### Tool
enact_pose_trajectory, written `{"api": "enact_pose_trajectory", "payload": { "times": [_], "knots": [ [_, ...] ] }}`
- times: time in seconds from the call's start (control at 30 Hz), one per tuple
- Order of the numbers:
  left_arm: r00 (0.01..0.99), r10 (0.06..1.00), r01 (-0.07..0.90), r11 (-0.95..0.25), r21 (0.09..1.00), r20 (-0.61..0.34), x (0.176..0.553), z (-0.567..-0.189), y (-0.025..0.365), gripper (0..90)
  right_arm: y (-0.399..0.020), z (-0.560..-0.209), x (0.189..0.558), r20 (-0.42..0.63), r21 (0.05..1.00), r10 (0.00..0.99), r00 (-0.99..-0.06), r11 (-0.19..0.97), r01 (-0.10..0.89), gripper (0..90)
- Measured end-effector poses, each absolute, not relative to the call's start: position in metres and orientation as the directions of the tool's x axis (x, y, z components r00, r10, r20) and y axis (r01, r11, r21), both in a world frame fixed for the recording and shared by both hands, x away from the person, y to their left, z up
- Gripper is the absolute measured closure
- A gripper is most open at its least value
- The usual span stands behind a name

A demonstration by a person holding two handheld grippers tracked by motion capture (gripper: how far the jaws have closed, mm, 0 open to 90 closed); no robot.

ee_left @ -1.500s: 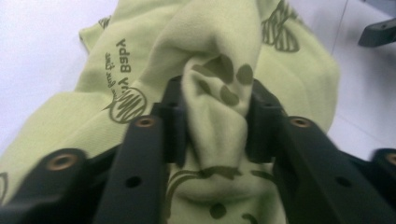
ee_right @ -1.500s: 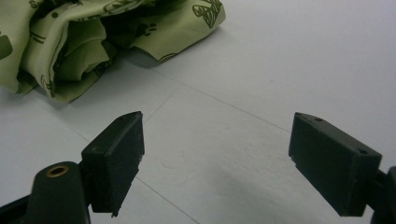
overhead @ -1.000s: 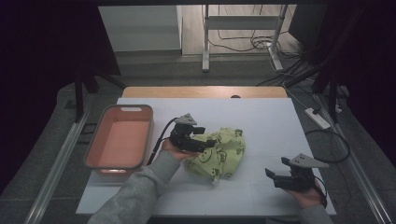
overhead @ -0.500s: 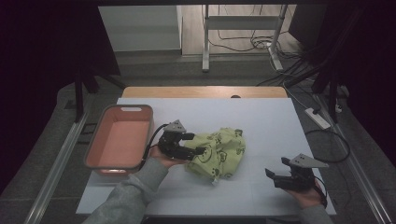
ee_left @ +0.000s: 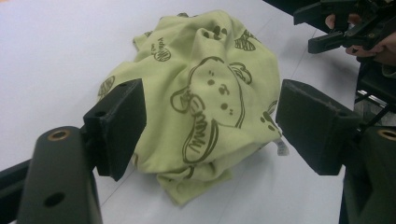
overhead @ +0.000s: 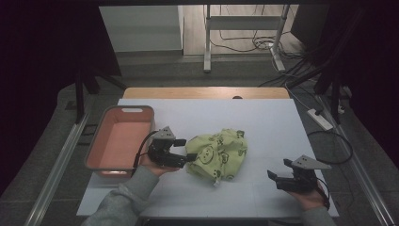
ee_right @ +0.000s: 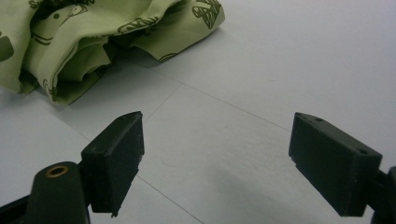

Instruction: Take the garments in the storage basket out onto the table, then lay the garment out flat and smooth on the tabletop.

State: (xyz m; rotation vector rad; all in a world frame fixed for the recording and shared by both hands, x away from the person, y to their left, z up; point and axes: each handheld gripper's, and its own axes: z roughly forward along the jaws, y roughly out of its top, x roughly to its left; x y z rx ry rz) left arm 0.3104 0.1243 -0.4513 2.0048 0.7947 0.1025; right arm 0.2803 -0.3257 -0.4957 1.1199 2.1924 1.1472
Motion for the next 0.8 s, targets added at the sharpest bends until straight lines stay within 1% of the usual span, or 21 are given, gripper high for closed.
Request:
{"api": "enact_pose_trajectory", "payload": {
  "times": [0.33, 0.8],
  "knots": [
    [0.773, 0.585, 0.502, -0.329, 0.8, -0.245, 0.3079, -0.4544, 0.1324, 25.3, -0.3239, -0.496, 0.2823, -0.002, 0.821, 0.806, -0.592, 0.34, 0.459, 18.8],
    [0.771, 0.589, 0.5, -0.32, 0.805, -0.245, 0.3081, -0.4569, 0.134, 25.4, -0.3253, -0.4941, 0.2802, -0.007, 0.83, 0.806, -0.592, 0.335, 0.446, 18.8]
  ]
}}
